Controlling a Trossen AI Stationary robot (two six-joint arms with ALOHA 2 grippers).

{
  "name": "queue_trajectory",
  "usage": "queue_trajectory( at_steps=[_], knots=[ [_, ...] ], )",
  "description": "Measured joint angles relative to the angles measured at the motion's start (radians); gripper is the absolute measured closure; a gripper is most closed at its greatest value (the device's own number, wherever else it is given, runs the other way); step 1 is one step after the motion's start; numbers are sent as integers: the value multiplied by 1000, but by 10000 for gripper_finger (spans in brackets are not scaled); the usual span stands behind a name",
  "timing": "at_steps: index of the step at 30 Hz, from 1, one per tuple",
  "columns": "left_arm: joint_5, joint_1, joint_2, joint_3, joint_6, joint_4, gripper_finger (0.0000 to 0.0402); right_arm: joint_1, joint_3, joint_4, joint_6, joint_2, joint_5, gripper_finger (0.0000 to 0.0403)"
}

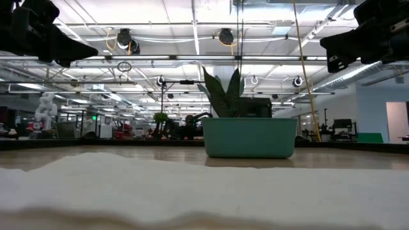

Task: Pick and placing Produce into tupperware
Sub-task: Return to Home Position

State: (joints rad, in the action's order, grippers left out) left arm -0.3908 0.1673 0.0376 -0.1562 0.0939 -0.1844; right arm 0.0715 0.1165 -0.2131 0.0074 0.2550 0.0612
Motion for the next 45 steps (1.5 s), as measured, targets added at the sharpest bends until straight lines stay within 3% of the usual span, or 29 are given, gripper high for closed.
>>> queue_trajectory(
  at_steps=[45],
  knots=[
    [0,0,0,0,-21,1,376,0,0,0,-49,0,-7,403]
  ],
)
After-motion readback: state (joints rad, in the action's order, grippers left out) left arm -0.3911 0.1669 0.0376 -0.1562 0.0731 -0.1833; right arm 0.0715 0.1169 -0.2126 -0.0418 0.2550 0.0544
